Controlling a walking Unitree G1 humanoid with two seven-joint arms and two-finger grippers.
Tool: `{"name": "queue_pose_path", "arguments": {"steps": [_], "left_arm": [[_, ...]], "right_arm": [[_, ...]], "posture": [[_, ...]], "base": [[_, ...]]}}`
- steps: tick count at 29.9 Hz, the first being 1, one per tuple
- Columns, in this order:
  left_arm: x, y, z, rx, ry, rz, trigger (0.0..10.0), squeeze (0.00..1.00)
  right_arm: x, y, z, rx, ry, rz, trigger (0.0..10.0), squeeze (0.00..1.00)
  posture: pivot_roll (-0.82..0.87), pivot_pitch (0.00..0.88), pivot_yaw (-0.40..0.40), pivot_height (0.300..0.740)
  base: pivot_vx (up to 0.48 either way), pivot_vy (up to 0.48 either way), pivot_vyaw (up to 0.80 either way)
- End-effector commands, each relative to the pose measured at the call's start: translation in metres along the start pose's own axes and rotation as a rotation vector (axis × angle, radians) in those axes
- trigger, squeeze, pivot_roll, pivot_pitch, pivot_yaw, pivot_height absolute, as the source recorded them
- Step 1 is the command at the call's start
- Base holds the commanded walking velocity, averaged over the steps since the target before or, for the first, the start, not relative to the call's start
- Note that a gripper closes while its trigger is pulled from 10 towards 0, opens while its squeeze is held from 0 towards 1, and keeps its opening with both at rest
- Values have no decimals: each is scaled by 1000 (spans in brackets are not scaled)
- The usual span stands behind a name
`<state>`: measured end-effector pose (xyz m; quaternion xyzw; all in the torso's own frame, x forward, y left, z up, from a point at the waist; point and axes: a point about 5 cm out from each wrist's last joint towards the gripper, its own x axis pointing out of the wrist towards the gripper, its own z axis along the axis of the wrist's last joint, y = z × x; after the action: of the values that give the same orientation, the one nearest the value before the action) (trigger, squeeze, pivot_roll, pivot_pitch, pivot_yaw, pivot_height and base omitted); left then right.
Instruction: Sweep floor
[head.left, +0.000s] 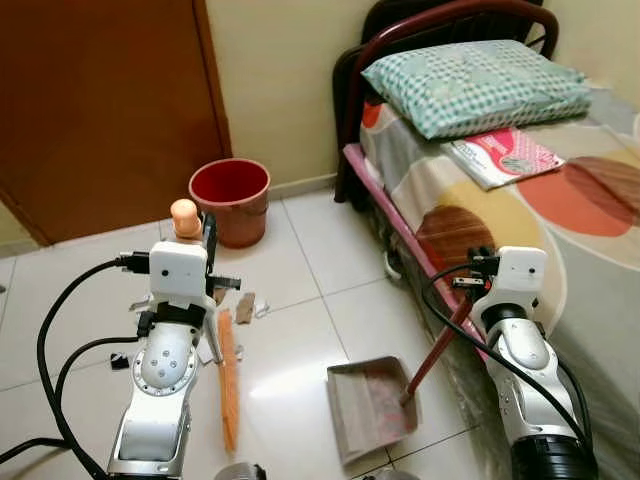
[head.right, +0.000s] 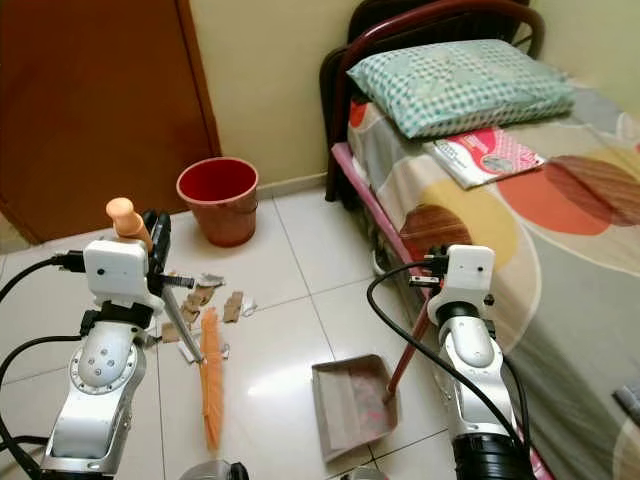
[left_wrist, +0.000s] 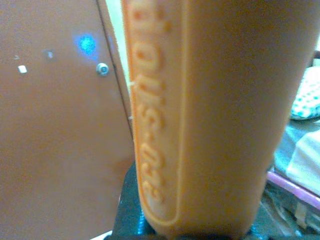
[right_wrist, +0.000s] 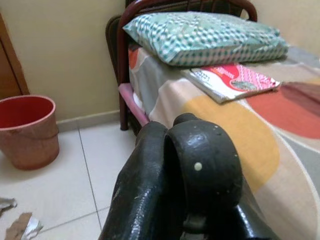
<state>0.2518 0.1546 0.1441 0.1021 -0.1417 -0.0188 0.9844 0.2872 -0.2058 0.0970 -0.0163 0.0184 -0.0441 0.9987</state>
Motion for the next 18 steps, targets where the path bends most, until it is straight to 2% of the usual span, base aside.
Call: {"name": "queue_pose_path", "arguments": {"steps": [1,5,16,18], "left_arm": [[-3,-1,9,10,-36,-7,10000,0],[-5,-3,8,5,-30,-9,10000,0],[6,-3,16,2,-61,-3,10000,0],[7,-3,17,4,-65,-2,10000,0]], "right_arm": [[-1,-5,15,-3,-59,-13,10000,0],[-5,-8,12,-6,-52,-14,10000,0],[-2,-3,13,15,-51,1,10000,0],[-1,-2,13,18,-56,6,10000,0]], "posture": [[-70,43,-29,740],[-73,40,-28,740],[-73,38,-26,740],[-73,38,-26,740]], "base": [[274,0,0],[267,0,0],[267,0,0],[262,0,606]]}}
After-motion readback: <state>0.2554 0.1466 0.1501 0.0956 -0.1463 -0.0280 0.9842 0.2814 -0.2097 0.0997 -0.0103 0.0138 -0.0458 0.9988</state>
